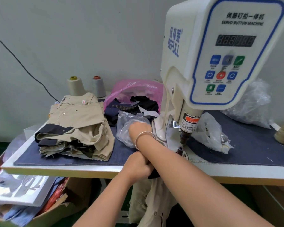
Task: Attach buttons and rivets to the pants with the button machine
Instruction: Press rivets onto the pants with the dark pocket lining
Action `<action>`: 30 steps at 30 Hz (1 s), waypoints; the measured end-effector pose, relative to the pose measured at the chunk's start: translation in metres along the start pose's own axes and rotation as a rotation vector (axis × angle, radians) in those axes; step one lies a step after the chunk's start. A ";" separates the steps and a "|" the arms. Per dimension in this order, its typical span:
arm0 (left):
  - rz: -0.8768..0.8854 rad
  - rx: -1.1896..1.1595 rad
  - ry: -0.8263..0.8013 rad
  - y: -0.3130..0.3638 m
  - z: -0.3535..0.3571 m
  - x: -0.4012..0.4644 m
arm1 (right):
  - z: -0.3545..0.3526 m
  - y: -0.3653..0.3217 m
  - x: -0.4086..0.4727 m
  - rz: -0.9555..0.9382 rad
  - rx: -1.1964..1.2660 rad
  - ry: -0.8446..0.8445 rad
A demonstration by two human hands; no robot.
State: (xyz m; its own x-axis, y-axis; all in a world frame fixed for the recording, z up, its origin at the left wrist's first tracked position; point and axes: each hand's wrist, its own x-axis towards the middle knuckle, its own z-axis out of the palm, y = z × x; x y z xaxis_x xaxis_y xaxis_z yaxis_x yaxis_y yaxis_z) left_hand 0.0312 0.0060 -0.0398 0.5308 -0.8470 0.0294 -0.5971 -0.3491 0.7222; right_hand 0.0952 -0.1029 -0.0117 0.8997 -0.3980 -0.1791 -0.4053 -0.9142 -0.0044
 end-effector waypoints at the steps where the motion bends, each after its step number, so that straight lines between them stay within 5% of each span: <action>1: -0.007 -0.002 0.010 -0.002 0.001 0.001 | 0.000 -0.001 0.002 -0.009 -0.022 -0.038; 9: -0.067 0.028 0.036 -0.005 0.007 0.005 | 0.002 -0.005 -0.003 -0.106 -0.088 0.153; 30: -0.044 0.099 0.051 -0.007 0.008 0.006 | 0.000 -0.001 -0.015 -0.152 -0.104 0.306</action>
State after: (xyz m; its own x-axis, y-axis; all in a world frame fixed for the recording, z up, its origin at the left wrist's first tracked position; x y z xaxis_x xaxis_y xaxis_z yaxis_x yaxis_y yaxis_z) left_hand 0.0336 0.0004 -0.0506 0.5863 -0.8093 0.0359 -0.6276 -0.4258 0.6518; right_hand 0.0825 -0.0963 -0.0088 0.9616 -0.2474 0.1191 -0.2590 -0.9612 0.0947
